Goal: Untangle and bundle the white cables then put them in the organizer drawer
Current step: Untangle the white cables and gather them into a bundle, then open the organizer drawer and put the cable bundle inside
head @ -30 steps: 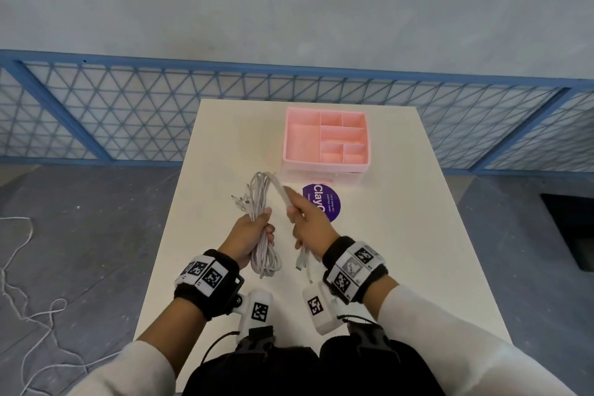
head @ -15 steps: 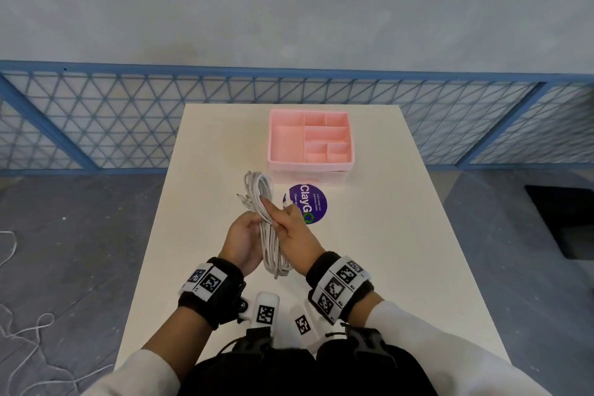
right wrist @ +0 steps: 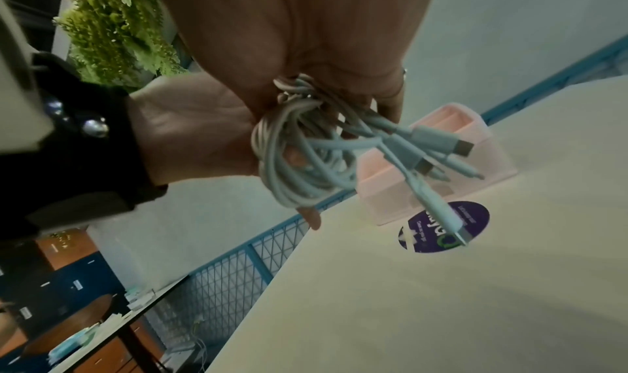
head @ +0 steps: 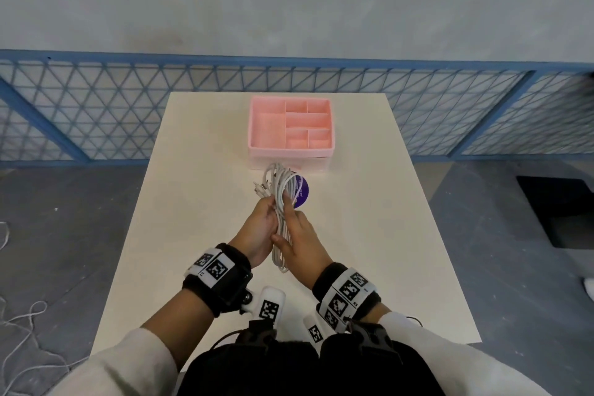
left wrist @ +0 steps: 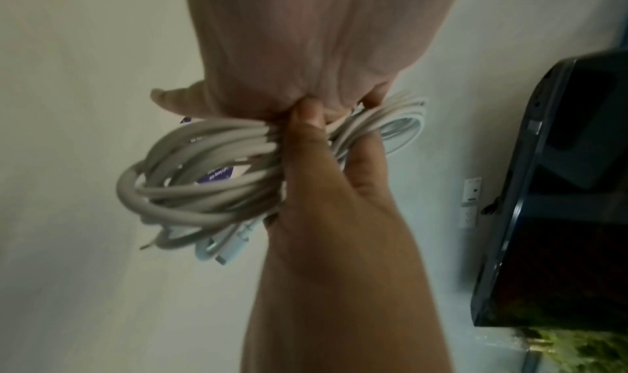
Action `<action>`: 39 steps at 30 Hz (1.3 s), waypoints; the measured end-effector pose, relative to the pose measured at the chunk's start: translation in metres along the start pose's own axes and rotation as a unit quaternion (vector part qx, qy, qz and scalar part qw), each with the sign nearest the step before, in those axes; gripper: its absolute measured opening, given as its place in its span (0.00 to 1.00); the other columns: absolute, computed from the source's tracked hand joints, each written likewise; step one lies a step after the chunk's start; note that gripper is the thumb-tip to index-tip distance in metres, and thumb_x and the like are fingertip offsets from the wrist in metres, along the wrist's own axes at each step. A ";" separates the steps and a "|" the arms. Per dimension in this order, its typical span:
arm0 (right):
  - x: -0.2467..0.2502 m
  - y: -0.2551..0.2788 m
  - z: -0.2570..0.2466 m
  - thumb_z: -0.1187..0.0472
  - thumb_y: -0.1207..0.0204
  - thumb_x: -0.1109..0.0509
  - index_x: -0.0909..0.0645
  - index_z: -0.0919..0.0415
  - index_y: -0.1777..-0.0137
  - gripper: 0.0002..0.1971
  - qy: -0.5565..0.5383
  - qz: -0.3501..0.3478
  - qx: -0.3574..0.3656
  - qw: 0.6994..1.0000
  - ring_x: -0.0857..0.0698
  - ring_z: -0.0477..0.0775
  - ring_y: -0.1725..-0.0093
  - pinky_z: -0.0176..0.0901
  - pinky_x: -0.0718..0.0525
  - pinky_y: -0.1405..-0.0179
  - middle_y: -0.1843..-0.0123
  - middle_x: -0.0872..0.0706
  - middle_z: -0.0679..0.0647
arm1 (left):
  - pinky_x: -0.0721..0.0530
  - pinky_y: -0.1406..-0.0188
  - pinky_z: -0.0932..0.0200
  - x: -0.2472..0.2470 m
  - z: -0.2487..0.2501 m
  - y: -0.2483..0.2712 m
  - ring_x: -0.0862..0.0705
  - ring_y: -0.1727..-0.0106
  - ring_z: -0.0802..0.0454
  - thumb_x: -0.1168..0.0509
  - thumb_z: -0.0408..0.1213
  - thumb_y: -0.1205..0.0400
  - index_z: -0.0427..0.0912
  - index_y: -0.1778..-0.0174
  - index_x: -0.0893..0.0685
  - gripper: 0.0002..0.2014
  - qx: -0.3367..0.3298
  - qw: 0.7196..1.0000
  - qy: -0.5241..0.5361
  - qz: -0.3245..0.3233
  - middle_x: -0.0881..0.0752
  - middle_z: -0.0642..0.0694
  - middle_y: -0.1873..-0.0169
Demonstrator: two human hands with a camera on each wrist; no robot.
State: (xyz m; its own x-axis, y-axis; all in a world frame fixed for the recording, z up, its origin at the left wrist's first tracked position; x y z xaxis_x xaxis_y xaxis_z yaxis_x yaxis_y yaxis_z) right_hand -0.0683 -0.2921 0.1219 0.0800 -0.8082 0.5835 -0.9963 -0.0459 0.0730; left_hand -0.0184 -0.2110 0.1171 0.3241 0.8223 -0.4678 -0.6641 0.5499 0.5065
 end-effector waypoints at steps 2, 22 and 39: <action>0.003 0.005 0.009 0.63 0.21 0.39 0.64 0.45 0.23 0.39 -0.028 -0.006 -0.013 1.000 0.26 0.62 0.35 0.53 0.28 0.29 0.35 0.26 0.64 | 0.25 0.36 0.58 -0.003 -0.011 -0.008 0.21 0.32 0.48 0.58 0.49 0.16 0.44 0.27 0.26 0.27 0.011 1.000 -0.007 0.015 0.17 0.39 0.34; 0.042 -0.021 0.119 0.66 0.26 0.38 0.45 0.44 0.21 0.35 -0.012 0.087 -0.268 0.959 0.21 0.62 0.40 0.46 0.22 0.42 0.31 0.24 0.59 | 0.23 0.38 0.50 0.066 0.044 -0.195 0.19 0.37 0.36 0.47 0.34 0.16 0.31 0.38 0.18 0.18 0.011 0.845 -0.503 0.178 0.17 0.33 0.36; 0.059 -0.058 0.117 0.67 0.25 0.38 0.44 0.49 0.20 0.34 0.025 0.054 -0.166 0.984 0.21 0.60 0.48 0.49 0.21 0.46 0.46 0.21 0.58 | 0.16 0.63 0.57 0.060 -0.034 -0.201 0.22 0.65 0.53 0.40 0.40 0.16 0.45 0.56 0.22 0.06 0.056 0.977 0.078 0.189 0.20 0.48 0.60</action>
State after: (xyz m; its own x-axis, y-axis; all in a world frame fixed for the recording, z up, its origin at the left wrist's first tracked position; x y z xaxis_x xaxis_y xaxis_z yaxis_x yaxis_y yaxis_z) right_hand -0.0093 -0.4060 0.0575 -0.0157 -0.7681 0.6401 -0.9340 0.2398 0.2649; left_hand 0.1116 -0.2770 -0.0381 -0.0417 0.9424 -0.3319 -0.6351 0.2314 0.7370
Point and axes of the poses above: each hand's wrist, its own y-axis away from the middle knuckle, its own x-axis out of the back of the hand, z = x × y, the point moved 3 cm from there along -y, towards the middle knuckle
